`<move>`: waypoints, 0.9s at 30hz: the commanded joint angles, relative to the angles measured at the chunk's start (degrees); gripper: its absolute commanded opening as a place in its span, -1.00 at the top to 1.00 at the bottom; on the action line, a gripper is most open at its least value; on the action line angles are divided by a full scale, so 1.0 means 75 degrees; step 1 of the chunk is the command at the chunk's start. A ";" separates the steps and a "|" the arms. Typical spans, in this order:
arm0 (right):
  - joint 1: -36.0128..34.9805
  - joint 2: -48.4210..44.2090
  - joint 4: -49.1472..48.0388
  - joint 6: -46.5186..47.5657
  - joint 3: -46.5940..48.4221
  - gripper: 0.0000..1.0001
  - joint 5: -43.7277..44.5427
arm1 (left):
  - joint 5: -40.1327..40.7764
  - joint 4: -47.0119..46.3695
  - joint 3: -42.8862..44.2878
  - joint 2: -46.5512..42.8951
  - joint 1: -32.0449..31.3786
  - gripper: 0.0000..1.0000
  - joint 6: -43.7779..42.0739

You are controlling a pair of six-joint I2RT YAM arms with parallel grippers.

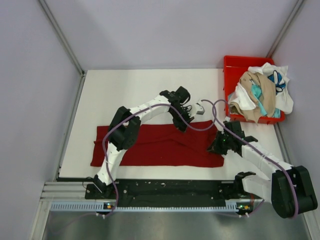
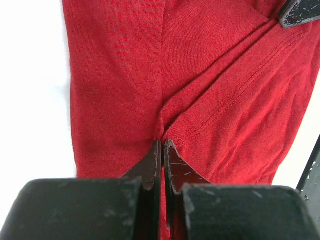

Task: Fold and stack the t-shirts
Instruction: Fold the other side of the tshirt into a rectangle

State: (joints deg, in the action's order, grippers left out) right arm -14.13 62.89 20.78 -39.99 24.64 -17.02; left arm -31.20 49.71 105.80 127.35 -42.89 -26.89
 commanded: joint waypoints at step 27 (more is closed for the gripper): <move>-0.0014 0.2500 -0.0976 0.2507 0.3054 1.00 0.0827 | 0.1910 -0.2129 -0.1896 -0.1395 0.0540 1.00 0.2531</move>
State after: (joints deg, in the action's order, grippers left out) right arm -14.44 78.87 17.10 -23.99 44.80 -11.86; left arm -17.89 35.75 91.96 115.77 -38.48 -8.86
